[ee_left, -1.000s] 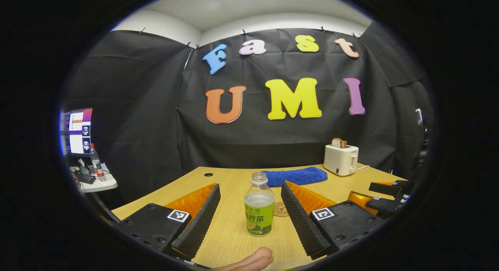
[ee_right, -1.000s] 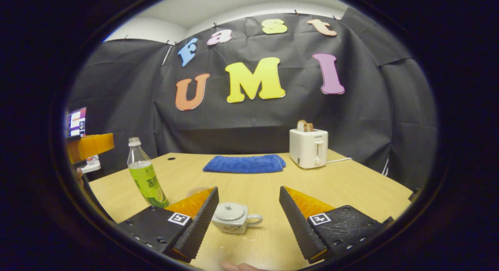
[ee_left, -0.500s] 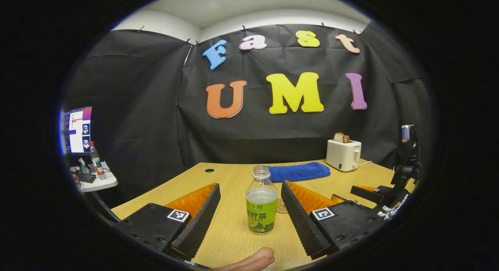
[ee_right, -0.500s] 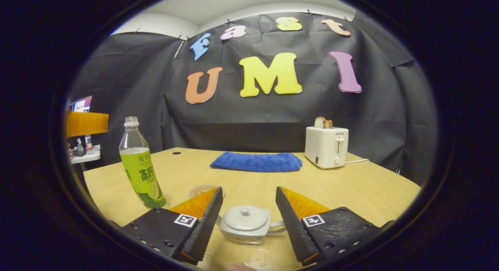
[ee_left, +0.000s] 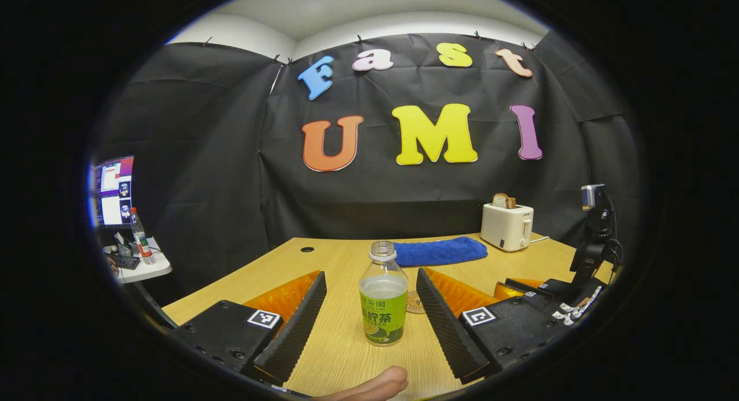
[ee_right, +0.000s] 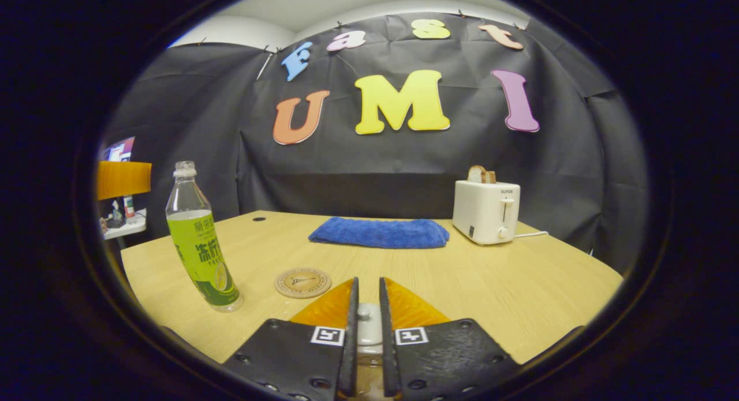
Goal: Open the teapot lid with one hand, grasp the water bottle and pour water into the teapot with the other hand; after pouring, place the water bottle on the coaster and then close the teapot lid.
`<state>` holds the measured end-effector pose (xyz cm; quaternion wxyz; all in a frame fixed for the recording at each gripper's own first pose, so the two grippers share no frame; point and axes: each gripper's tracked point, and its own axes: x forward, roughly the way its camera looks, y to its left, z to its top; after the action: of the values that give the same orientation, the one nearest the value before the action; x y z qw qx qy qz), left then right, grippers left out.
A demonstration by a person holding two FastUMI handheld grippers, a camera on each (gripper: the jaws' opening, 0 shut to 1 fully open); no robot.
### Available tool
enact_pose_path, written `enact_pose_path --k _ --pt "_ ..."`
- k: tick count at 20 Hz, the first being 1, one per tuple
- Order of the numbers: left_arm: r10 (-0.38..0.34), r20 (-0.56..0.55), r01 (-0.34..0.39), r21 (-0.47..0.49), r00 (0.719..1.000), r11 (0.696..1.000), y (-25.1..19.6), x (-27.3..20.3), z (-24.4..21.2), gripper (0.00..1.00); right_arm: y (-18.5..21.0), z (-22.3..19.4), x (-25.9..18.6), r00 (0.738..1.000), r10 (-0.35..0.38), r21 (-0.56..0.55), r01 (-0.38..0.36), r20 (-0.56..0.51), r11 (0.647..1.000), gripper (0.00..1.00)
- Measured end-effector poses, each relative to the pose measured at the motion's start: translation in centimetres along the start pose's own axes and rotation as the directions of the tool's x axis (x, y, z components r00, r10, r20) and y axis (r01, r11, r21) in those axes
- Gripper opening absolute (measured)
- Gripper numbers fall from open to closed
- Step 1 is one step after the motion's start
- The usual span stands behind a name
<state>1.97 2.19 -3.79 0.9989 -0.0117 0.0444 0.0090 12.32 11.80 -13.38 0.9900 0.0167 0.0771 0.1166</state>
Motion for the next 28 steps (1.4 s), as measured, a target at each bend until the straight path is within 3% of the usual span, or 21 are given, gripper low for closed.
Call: enact_pose_path --k 1,2,10,19,28 --pt "0.003 0.000 -0.003 0.001 1.000 1.000 0.1 0.0 0.0 0.98 -0.1 0.0 0.1 1.000 -0.007 -0.001 0.007 -0.001 1.000 0.07" --pt "0.006 -0.001 -0.006 0.001 1.000 1.000 0.2 0.1 -0.1 0.98 -0.1 -0.1 0.1 1.000 -0.009 -0.005 0.009 -0.012 1.000 0.04" --pt "-0.005 0.011 0.006 -0.048 1.000 0.999 1.6 0.9 -0.3 0.98 0.3 0.3 -0.1 1.000 -0.001 0.010 0.001 -0.008 1.000 0.00" --pt "-0.086 -0.040 0.084 -0.047 0.996 0.995 0.3 2.8 -3.6 0.98 0.0 5.2 -2.5 0.998 0.014 0.071 -0.018 0.053 0.997 0.00" --pt "-0.131 0.007 0.131 -0.031 0.991 0.991 -1.3 5.3 -6.2 0.98 -2.3 3.6 -4.8 0.999 -0.004 0.065 0.001 0.047 0.998 0.00"
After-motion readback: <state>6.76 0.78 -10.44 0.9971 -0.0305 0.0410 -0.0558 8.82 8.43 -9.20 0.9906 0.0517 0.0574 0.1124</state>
